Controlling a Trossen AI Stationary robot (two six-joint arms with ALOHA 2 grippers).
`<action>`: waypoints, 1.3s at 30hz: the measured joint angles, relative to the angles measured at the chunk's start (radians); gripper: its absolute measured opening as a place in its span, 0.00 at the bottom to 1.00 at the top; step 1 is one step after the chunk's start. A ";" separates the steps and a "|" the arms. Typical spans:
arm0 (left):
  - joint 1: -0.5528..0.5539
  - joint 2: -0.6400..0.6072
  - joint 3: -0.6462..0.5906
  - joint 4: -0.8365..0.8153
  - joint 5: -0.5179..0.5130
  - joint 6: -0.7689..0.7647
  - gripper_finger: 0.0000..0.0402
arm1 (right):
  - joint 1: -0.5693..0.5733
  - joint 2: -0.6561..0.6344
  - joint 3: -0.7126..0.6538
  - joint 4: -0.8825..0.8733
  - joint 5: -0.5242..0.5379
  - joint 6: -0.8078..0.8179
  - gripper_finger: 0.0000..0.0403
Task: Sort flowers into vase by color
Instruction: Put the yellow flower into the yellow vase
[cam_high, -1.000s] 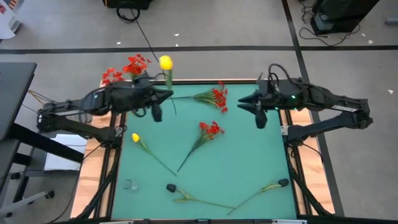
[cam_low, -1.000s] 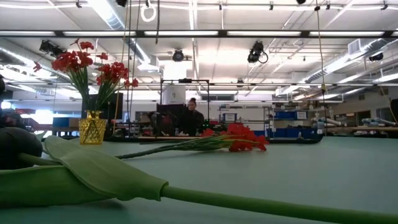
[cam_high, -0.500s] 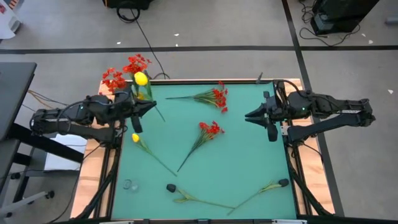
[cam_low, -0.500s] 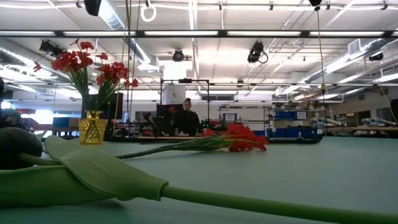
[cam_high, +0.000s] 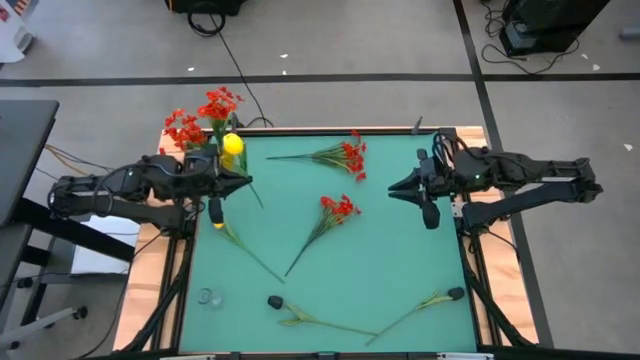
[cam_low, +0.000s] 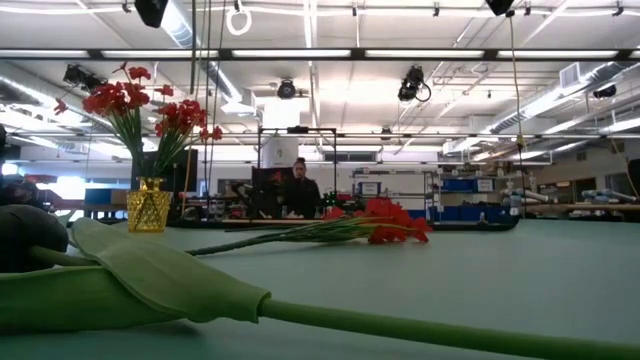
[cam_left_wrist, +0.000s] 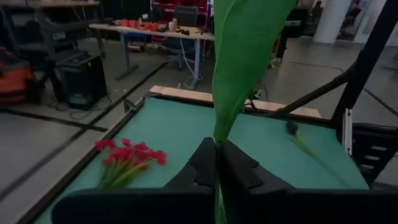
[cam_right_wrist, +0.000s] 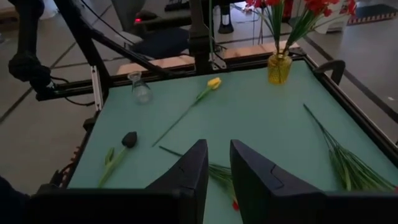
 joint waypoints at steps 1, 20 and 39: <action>0.000 -0.004 0.000 0.005 -0.008 0.010 0.02 | 0.000 0.004 0.000 0.000 0.000 0.000 0.19; 0.000 -0.123 -0.011 -0.098 -0.087 0.060 0.02 | 0.046 -0.114 -0.036 0.023 0.068 -0.027 0.19; 0.000 -0.146 -0.034 -0.097 -0.087 0.037 0.03 | 0.046 -0.203 -0.086 0.069 0.078 -0.023 0.19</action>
